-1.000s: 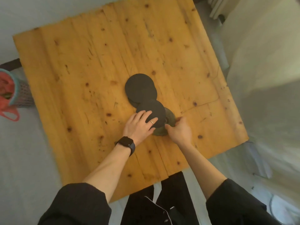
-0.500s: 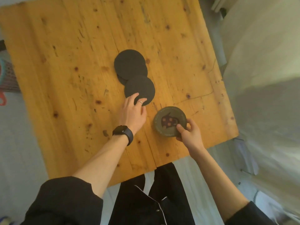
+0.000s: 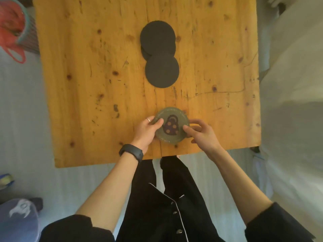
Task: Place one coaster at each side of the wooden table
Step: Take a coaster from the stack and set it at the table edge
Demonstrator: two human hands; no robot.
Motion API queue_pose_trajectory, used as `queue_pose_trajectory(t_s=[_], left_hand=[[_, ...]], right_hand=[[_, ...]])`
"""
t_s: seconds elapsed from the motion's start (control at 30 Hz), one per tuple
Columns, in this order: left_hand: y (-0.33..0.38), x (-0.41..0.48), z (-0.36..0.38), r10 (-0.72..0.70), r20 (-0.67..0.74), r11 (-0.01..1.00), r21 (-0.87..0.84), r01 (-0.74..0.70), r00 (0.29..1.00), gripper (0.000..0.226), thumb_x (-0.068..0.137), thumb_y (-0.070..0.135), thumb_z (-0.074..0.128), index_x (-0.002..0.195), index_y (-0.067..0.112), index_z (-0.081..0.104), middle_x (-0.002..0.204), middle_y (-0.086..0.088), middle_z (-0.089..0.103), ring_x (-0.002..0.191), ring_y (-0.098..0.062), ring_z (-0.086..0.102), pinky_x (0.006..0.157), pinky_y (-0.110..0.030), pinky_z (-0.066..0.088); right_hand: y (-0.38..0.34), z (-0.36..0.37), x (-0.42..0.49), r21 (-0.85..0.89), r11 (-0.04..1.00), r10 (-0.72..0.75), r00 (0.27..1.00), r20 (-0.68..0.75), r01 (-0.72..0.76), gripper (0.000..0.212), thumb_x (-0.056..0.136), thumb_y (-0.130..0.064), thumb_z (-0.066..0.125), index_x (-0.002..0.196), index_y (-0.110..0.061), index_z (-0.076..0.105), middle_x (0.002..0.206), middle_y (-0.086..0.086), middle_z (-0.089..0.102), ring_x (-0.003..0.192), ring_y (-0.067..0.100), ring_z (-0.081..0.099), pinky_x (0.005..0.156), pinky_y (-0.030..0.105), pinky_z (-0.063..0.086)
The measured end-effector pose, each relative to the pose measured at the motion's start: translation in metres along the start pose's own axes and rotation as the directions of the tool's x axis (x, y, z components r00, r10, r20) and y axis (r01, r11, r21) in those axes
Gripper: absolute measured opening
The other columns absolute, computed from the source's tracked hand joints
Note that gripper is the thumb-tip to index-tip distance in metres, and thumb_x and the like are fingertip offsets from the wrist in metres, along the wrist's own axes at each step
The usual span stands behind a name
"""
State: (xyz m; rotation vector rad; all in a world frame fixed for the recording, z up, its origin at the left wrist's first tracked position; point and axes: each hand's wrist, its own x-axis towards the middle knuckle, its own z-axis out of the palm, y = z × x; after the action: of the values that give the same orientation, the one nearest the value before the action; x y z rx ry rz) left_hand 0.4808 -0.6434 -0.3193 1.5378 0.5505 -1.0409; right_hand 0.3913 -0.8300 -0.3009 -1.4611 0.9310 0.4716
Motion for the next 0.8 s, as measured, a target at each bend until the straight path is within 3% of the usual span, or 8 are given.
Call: queue_pose_trajectory(t_s=[0.1,0.17,0.27,0.33,0.43,0.57,0.8], left_hand=[[-0.009,-0.008,-0.002,-0.036,-0.020,0.997,-0.071,0.034,0.999,0.009,0.089,0.030,0.071,0.097,0.032,0.068,0.097,0.010,0.076,0.091,-0.011,0.072,0.060,-0.027,0.058],[-0.017,-0.012,-0.007,-0.051,-0.036,0.996,-0.081,0.048,0.998,0.011,0.090,0.021,0.069,0.098,0.030,0.067,0.105,0.004,0.073,0.095,-0.016,0.072,0.062,-0.030,0.061],[-0.026,-0.018,-0.019,-0.015,-0.080,0.998,0.055,0.019,0.997,0.035,0.090,0.017,0.070,0.124,0.015,0.063,0.113,0.001,0.069,0.098,-0.017,0.069,0.070,-0.033,0.062],[-0.032,-0.018,-0.029,0.095,-0.175,0.960,0.276,-0.044,0.980,0.030,0.086,0.026,0.074,0.115,0.021,0.068,0.098,0.009,0.071,0.087,-0.008,0.069,0.072,-0.031,0.059],[-0.039,-0.020,-0.041,0.228,-0.311,0.881,0.469,-0.060,0.923,0.020,0.084,0.034,0.073,0.103,0.026,0.072,0.088,0.014,0.070,0.078,0.003,0.063,0.067,-0.015,0.046],[-0.041,-0.025,-0.044,0.333,-0.356,0.792,0.608,-0.054,0.873,0.019,0.088,0.040,0.067,0.100,0.026,0.074,0.092,0.013,0.071,0.080,-0.005,0.064,0.058,-0.012,0.041],[-0.040,-0.023,-0.041,0.354,-0.403,0.767,0.642,-0.015,0.844,0.016,0.087,0.043,0.065,0.093,0.030,0.072,0.087,0.014,0.073,0.076,-0.008,0.066,0.055,-0.022,0.047]], right_hand=[[0.006,0.003,0.004,-0.098,0.995,-0.034,0.999,-0.020,0.032,0.030,0.090,-0.034,0.070,0.114,-0.020,0.060,0.095,0.000,0.076,0.086,0.020,0.071,0.070,0.034,0.057],[0.011,0.006,0.005,-0.169,0.984,-0.061,0.996,-0.058,0.050,0.029,0.089,-0.036,0.070,0.113,-0.023,0.060,0.097,0.001,0.074,0.088,0.019,0.070,0.075,0.040,0.058],[0.020,0.015,0.004,-0.296,0.950,-0.137,0.986,-0.100,0.102,0.020,0.089,-0.037,0.070,0.106,-0.033,0.060,0.090,-0.007,0.072,0.080,0.006,0.068,0.064,0.022,0.053],[0.024,0.025,0.002,-0.341,0.930,-0.180,0.979,-0.094,0.138,0.018,0.089,-0.036,0.069,0.104,-0.037,0.059,0.086,-0.015,0.069,0.076,-0.006,0.066,0.055,0.010,0.046],[0.029,0.040,-0.001,-0.395,0.898,-0.247,0.965,-0.087,0.194,0.018,0.092,-0.032,0.068,0.108,-0.034,0.062,0.083,-0.022,0.064,0.074,-0.017,0.060,0.054,0.003,0.042],[0.031,0.055,0.000,-0.446,0.875,-0.271,0.954,-0.127,0.188,0.022,0.092,-0.032,0.067,0.114,-0.030,0.064,0.082,-0.023,0.061,0.073,-0.007,0.061,0.054,0.011,0.043],[0.034,0.063,0.007,-0.519,0.839,-0.288,0.942,-0.171,0.162,0.020,0.090,-0.035,0.068,0.108,-0.029,0.063,0.084,-0.018,0.063,0.077,0.001,0.061,0.056,0.016,0.042]])
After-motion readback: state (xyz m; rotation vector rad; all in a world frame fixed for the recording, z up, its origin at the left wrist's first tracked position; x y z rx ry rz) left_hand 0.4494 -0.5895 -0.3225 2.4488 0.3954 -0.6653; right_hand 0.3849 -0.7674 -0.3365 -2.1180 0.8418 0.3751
